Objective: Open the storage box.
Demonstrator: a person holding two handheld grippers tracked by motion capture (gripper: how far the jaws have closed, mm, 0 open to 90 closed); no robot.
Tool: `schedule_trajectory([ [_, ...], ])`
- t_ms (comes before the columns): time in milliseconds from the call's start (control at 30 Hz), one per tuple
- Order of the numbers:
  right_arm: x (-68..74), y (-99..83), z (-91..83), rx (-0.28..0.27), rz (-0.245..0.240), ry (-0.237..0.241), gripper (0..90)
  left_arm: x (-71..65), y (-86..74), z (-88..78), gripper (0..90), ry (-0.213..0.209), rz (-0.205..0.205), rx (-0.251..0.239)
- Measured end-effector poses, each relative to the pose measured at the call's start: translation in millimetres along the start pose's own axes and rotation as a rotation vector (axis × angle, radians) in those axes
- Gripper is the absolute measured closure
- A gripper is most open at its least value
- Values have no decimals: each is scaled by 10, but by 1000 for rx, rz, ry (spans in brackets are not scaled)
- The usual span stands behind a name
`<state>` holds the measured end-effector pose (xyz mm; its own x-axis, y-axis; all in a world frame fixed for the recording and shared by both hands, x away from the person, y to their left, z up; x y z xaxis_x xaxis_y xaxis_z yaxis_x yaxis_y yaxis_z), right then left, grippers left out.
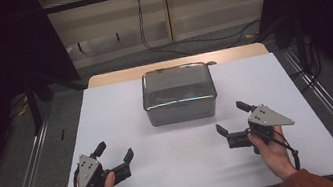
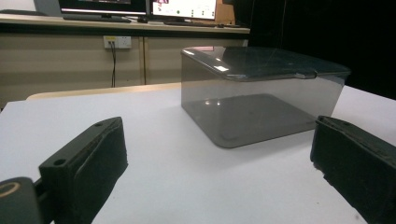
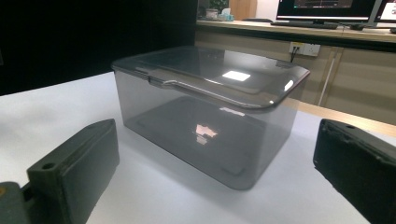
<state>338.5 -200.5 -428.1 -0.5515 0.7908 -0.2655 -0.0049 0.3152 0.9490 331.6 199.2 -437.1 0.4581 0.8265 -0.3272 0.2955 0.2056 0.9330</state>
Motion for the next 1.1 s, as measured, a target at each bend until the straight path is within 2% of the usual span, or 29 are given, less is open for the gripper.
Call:
schedule_trajectory([
  [500,122,202,265,-10,-49,11,6,-4,-1,24,36,-4,11,3],
  [767,170,290,409,-11,-99,19,5,-8,-2,28,36,-7,12,8],
  [867,196,332,454,-27,-123,15,13,-7,1,25,36,-8,15,7],
  [1000,236,400,500,-51,-183,-9,15,-6,2,23,36,-9,16,7],
  [1067,256,425,548,-44,-224,-18,11,-9,1,24,36,-10,18,8],
  [1100,256,425,548,-44,-224,-18,11,-9,1,24,36,-10,20,10],
])
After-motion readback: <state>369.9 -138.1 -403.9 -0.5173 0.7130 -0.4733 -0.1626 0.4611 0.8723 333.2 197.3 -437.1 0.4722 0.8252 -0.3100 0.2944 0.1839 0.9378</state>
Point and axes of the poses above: each handheld gripper's, and its own axes: z roughly forward along the jaws, y roughly out of its top, x roughly to its left, the point moved 4 cm from there along z, roughly forward along the jaws, and after that the axes turned 15 degrees about -z, right-handed, at the moved point
